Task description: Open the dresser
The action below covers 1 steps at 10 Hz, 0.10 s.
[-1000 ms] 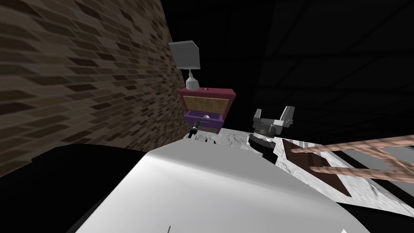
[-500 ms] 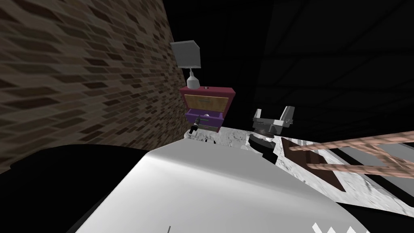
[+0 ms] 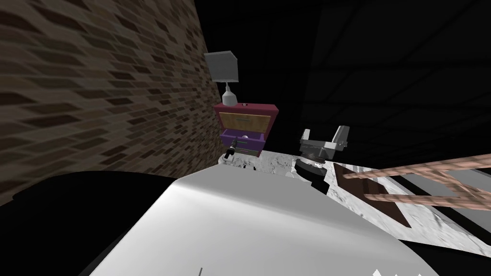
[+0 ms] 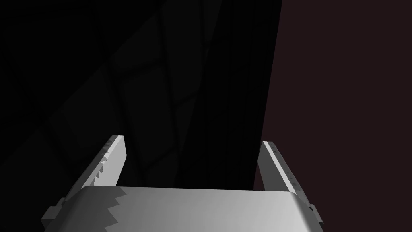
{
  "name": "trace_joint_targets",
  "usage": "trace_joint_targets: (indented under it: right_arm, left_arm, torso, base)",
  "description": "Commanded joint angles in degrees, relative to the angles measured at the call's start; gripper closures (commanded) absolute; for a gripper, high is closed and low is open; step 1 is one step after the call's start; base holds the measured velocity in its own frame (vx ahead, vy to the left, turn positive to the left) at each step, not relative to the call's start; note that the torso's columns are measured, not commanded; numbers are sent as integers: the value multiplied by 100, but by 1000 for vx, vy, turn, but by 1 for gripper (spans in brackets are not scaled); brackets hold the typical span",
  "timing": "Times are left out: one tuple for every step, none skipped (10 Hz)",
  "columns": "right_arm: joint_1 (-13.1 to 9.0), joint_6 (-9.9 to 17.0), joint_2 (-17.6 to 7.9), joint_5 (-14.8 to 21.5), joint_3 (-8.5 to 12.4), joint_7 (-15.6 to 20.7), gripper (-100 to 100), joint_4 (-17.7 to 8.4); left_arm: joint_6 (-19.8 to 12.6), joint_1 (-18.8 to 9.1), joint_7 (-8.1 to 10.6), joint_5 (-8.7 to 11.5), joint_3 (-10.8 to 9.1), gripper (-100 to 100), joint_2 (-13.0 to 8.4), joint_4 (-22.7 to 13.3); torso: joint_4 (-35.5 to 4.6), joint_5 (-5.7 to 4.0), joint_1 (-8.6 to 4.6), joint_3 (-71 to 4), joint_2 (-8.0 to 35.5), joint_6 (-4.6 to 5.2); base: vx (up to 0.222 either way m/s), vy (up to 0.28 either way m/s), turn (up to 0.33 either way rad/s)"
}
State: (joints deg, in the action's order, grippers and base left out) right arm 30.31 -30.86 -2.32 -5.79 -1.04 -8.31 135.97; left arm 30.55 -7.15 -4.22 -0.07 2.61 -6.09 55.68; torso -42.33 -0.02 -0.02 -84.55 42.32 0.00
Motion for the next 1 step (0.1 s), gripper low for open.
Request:
trace_joint_targets:
  right_arm:
    - [0,0,0,0,0,0,0,0]
  left_arm:
    - [-2,1,0,0,0,0,0,-1]
  torso:
    - [2,1,1,0,-1,0]
  base:
    - [0,0,0]
